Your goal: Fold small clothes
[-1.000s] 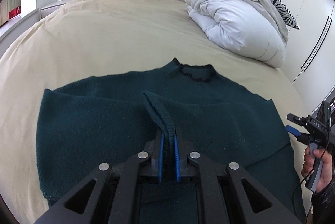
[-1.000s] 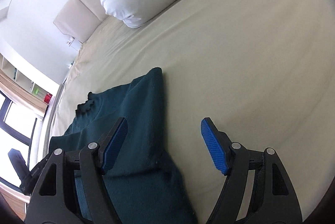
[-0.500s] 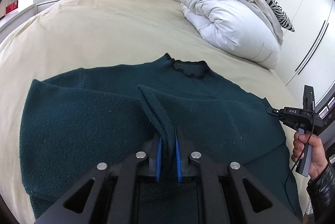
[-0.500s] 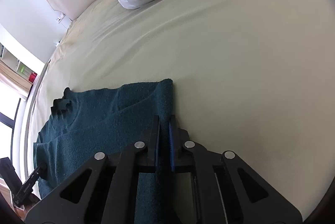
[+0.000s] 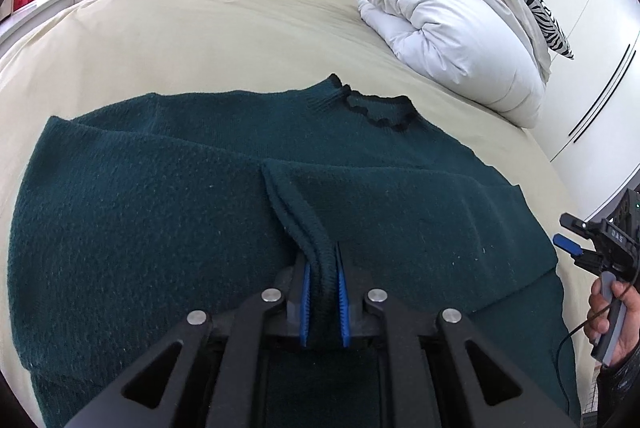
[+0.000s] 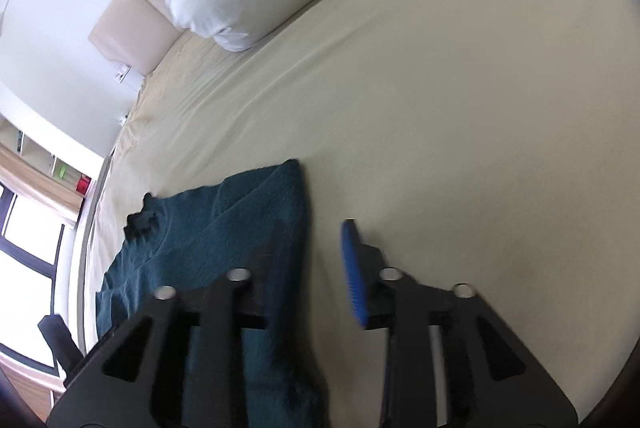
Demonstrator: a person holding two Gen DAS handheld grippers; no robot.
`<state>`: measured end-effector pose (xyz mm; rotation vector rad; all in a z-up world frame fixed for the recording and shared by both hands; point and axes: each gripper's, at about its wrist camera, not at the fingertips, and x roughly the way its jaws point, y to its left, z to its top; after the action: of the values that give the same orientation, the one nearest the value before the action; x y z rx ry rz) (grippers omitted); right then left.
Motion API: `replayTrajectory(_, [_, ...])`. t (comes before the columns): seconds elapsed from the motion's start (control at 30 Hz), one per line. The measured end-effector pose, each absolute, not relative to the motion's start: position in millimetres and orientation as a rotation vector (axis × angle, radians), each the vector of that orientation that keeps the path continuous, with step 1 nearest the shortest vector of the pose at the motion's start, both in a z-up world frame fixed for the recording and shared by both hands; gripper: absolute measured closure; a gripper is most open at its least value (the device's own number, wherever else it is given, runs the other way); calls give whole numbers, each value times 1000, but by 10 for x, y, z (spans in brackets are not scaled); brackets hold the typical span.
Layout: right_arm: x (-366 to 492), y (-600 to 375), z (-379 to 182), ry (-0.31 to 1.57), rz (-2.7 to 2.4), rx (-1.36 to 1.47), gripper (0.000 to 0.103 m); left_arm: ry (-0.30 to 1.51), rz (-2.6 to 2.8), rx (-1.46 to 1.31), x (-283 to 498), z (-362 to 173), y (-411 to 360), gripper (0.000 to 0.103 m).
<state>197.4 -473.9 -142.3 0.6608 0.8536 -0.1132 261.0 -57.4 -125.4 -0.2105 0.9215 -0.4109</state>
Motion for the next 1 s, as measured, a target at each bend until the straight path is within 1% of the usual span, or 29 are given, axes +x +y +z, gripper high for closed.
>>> replayTrajectory(0.03, [1887, -4650, -1367, 853, -104, 634, 33, 921, -409, -210, 2601, -1259, -575, 90])
replayTrajectory(0.1, [1762, -4450, -1292, 864, -84, 550, 33, 922, -405, -207, 2590, -1256, -580, 90])
replayTrajectory(0.17, [1746, -4243, -1335, 917, -65, 460, 38, 926, -402, -209, 2596, -1254, -584, 90])
replayTrajectory(0.2, [1765, -4165, -1407, 960, -51, 440, 52, 928, -403, -211, 2594, -1254, -582, 90])
replayTrajectory(0.23, [1815, -4095, -1507, 1014, -46, 412, 63, 930, -406, -215, 2593, -1253, -573, 90])
replayTrajectory(0.27, [1825, -4073, -1554, 1024, -70, 380, 72, 933, -408, -224, 2592, -1248, -560, 90])
replayTrajectory(0.3, [1833, -4088, -1557, 1009, -93, 376, 88, 930, -411, -237, 2582, -1233, -543, 90])
replayTrajectory(0.33, [1830, -4144, -1560, 1003, -84, 427, 92, 922, -412, -242, 2566, -1218, -535, 90])
replayTrajectory(0.37, [1816, -4231, -1549, 986, -83, 507, 93, 913, -413, -242, 2552, -1211, -531, 90])
replayTrajectory(0.4, [1788, -4278, -1516, 963, -95, 530, 94, 909, -414, -240, 2543, -1218, -534, 90])
replayTrajectory(0.5, [1707, -4297, -1488, 933, -105, 534, 95, 910, -415, -247, 2548, -1263, -541, 90])
replayTrajectory(0.67, [1681, -4409, -1730, 918, -94, 610, 96, 915, -427, -260, 2545, -1287, -494, 88])
replayTrajectory(0.77, [1704, -4387, -1717, 932, -95, 578, 96, 920, -428, -275, 2514, -1287, -468, 88])
replayTrajectory(0.9, [1725, -4438, -1569, 947, -111, 577, 89, 925, -440, -307, 2515, -1316, -428, 88])
replayTrajectory(0.97, [1726, -4466, -1395, 914, -147, 549, 87, 925, -441, -307, 2512, -1322, -430, 88])
replayTrajectory(1.0, [1767, -4471, -1316, 887, -152, 537, 76, 925, -442, -307, 2513, -1325, -430, 88])
